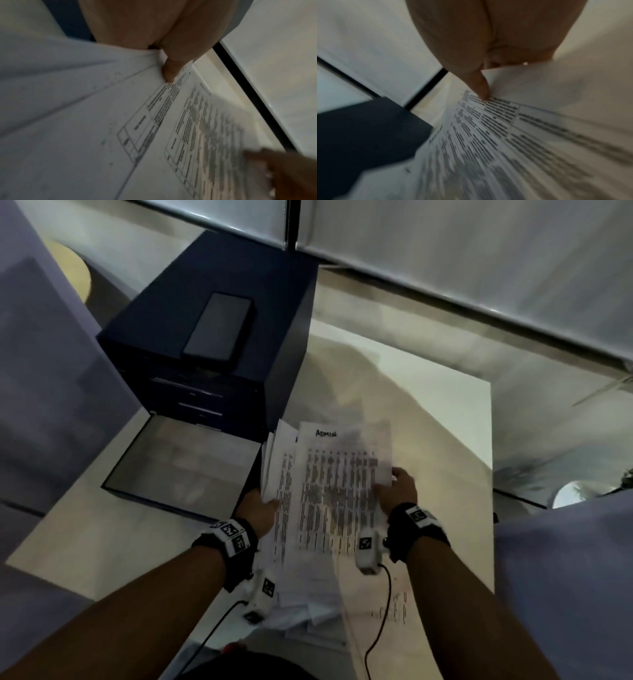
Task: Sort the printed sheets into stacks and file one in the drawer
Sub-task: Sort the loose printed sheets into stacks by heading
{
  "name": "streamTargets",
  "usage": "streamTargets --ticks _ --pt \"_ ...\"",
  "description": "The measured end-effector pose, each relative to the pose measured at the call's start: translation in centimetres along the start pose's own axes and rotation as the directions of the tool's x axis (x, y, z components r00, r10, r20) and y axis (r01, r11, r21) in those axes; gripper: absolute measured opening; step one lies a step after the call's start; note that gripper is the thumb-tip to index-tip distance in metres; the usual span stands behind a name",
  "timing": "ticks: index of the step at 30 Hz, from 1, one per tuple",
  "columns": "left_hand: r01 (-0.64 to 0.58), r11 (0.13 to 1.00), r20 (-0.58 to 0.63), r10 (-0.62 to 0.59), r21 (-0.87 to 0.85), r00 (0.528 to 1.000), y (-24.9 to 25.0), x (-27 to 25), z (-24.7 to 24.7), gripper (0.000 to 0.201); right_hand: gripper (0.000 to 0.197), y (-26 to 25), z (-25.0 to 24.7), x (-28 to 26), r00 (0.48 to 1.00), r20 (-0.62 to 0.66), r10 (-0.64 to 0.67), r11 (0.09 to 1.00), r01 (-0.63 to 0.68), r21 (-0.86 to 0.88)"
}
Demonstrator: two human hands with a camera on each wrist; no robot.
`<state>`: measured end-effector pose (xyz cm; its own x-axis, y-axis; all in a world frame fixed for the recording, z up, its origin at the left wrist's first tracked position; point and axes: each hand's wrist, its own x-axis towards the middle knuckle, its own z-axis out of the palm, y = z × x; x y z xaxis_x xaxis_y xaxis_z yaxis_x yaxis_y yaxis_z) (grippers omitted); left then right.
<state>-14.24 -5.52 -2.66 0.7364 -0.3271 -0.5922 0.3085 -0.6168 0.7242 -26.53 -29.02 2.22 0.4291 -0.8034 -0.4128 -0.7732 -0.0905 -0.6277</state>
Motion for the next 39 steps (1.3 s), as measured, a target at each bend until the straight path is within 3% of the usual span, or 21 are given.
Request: streamTargets --ticks 2,4,7,10,13,15,18,22,23,26,29,31,34,39 --pt "0.012 1.000 -0.028 -0.012 -0.016 1.000 0.0 0.0 0.0 0.040 0.053 2.1 0.8 -0.6 0.992 0.014 0.122 0.987 -0.120 -0.109" --pt "0.038 0.998 -0.043 -0.040 -0.050 0.998 0.1 -0.2 0.5 0.040 0.061 3.2 2.1 -1.8 0.987 0.105 0.121 0.976 -0.099 -0.194" --pt "0.071 0.987 0.009 -0.070 -0.141 0.997 0.4 -0.5 1.4 0.051 0.066 3.1 4.0 -3.4 0.988 0.153 0.000 0.994 0.017 -0.106" --pt "0.050 0.993 -0.001 -0.051 -0.109 0.999 -0.3 -0.1 1.4 0.064 0.065 2.7 4.7 -4.3 0.996 0.088 0.020 0.999 -0.017 -0.035" --pt "-0.016 0.999 -0.003 0.016 0.048 1.000 -0.4 -0.4 1.4 0.071 0.065 3.4 5.0 -4.8 0.987 0.162 0.013 1.000 -0.009 -0.022" --pt "-0.073 0.993 -0.041 0.077 0.094 0.996 -0.1 -0.9 1.4 0.066 0.067 3.9 4.6 -4.6 0.994 0.106 0.016 0.999 -0.021 0.047" --pt "-0.247 0.969 -0.042 0.245 -0.031 0.969 1.2 -2.3 0.5 0.066 0.072 4.2 3.0 -4.8 0.998 0.058 -0.025 0.989 0.016 0.150" --pt "-0.362 0.884 0.052 0.394 -0.296 0.918 4.6 -4.8 -2.4 0.049 0.108 2.1 -0.4 -4.8 0.988 0.116 -0.099 0.933 0.052 0.357" --pt "-0.361 0.862 0.081 0.413 -0.357 0.907 5.6 -5.3 -3.1 0.046 0.100 1.0 -1.3 -5.0 0.983 0.116 -0.141 0.910 0.083 0.407" --pt "-0.353 0.779 0.130 0.480 -0.519 0.868 8.6 -6.5 -5.3 0.047 0.047 -2.4 -4.3 -6.1 0.968 0.000 -0.251 0.833 0.216 0.509" --pt "-0.425 0.703 0.064 0.554 -0.570 0.830 10.7 -7.5 -6.3 0.049 0.032 -4.3 -6.0 -7.6 0.923 -0.104 -0.370 0.720 0.356 0.596" --pt "-0.468 0.689 0.014 0.570 -0.554 0.822 10.5 -7.6 -5.9 0.048 0.033 -4.3 -5.5 -8.0 0.907 -0.139 -0.398 0.711 0.401 0.577" --pt "-0.493 0.717 0.023 0.577 -0.493 0.816 9.0 -7.3 -5.3 0.053 0.050 -3.4 -3.7 -7.7 0.885 -0.157 -0.439 0.767 0.460 0.448" --pt "-0.512 0.791 0.047 0.557 -0.336 0.829 7.6 -5.8 -4.3 0.048 0.054 -2.5 -1.8 -6.5 0.923 -0.161 -0.350 0.809 0.384 0.445"
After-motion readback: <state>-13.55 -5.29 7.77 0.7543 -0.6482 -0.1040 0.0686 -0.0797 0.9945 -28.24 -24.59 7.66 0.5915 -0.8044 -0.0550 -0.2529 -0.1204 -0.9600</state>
